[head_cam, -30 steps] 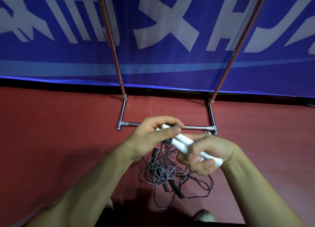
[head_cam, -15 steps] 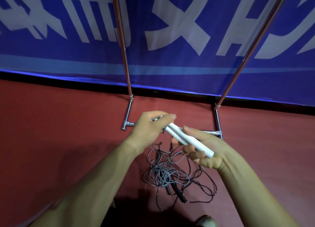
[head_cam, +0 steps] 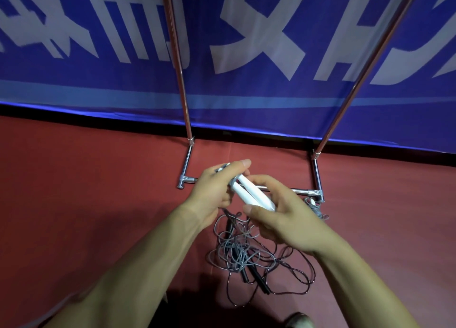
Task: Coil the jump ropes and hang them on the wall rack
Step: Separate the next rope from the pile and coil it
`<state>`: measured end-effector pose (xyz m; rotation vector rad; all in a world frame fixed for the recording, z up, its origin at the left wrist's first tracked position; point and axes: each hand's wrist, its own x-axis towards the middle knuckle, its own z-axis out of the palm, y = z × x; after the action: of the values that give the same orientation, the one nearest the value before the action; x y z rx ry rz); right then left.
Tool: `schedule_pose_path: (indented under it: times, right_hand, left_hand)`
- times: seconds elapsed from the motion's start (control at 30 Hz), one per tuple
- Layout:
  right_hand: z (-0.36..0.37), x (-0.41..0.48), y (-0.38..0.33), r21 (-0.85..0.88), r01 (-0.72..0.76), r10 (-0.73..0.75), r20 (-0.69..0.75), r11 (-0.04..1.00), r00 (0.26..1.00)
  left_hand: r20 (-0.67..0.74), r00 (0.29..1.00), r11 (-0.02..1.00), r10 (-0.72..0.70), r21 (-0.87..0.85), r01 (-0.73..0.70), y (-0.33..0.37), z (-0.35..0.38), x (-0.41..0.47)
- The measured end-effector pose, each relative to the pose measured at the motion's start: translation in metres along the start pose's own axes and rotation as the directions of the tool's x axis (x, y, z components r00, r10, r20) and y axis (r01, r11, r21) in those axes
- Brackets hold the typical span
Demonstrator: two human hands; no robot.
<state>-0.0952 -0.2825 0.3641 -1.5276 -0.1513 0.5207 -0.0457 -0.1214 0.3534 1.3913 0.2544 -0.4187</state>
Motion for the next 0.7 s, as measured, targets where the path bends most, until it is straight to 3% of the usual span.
schedule_pose_path:
  times: [0.17,0.27,0.37,0.5,0.6,0.7]
  right_hand:
    - [0.001,0.0,0.003,-0.027,0.052,-0.054,-0.063,0.998,0.997]
    - [-0.004,-0.001,0.004,-0.234,0.092,-0.118,-0.1,0.968,0.988]
    - [-0.008,0.002,0.005,-0.472,0.118,-0.195,-0.117,0.874,0.974]
    - [-0.002,0.008,0.01,-0.621,0.054,-0.223,-0.199,0.782,0.954]
    - [-0.006,0.012,0.021,-0.677,-0.002,-0.221,-0.244,0.736,0.944]
    - [-0.01,0.013,0.028,-0.759,-0.091,-0.166,-0.255,0.644,0.953]
  left_hand:
    - [0.01,0.998,0.998,0.061,-0.005,-0.061,-0.001,0.01,-0.002]
    - [-0.043,0.997,0.993,0.061,0.1,-0.057,-0.004,0.013,-0.001]
    - [0.027,1.0,0.953,0.008,0.302,-0.016,-0.003,0.013,-0.003]
    - [0.057,0.998,0.706,0.03,0.706,-0.062,0.0,0.005,-0.008]
    - [0.103,0.993,0.537,0.052,0.836,-0.115,-0.003,-0.005,-0.006]
    - [0.142,0.987,0.439,0.073,0.884,-0.16,-0.004,-0.017,-0.002]
